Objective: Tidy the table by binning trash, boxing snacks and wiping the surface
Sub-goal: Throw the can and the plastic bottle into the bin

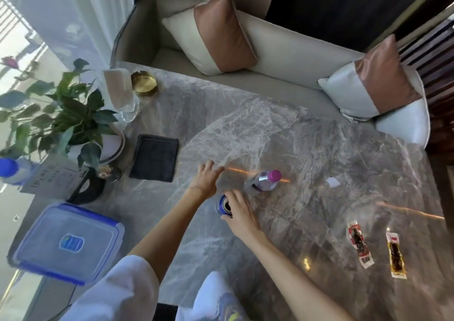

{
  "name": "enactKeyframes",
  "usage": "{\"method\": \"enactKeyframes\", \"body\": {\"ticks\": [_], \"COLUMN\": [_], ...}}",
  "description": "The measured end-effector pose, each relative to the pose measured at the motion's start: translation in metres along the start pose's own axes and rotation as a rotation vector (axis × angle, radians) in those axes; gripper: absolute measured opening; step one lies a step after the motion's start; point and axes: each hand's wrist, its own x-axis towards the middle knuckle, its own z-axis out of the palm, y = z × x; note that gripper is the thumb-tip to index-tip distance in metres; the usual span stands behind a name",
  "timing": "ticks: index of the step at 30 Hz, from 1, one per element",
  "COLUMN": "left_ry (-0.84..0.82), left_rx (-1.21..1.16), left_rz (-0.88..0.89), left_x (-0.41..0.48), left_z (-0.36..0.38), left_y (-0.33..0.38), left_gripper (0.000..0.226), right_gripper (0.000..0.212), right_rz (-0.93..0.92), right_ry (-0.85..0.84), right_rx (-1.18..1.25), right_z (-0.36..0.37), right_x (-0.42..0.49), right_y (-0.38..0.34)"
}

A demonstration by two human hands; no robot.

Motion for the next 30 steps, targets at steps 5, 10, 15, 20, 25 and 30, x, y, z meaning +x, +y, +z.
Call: {"method": "enactKeyframes", "body": {"ticks": [5,10,15,20,25,30], "left_ry": [0.086,0.295,0.547,0.709,0.781,0.83], "left_rx": [-0.129,-0.511,-0.716,-0.743,-0.85,-0.936], "left_rz": [-0.162,-0.348,-0.443,-0.471,-0.597,-0.723], "left_x": [-0.074,-0.162,-0.248,-0.317,-0.369,-0.404], "left_z": [0.037,0.071,0.101,0.13,0.159,0.18], "left_y": [-0.011,0.001,0.031,0.065,0.085,0.076], "left_gripper": [0.067,0.056,0.047,0.043,0.044,0.051], "right_gripper": [0.064,0.055,0.048,0.052,0.054,0.054], "right_rz": [-0.059,0.07,0.217,0.264,0.274,0.242], "right_ry": [-0.012,-0.018,-0.187,-0.282,-0.309,-0.391], "right_rx": [0.073,0.675,1.33,1.492,1.485,1.392], "right_z": [0.004,-0.004,-0.014,-0.017,-0.008,0.005], "right_x": [-0.037,-0.087,-0.137,-0.175,-0.202,-0.21], "right_y": [0.025,0.054,0.1,0.128,0.14,0.115]}}
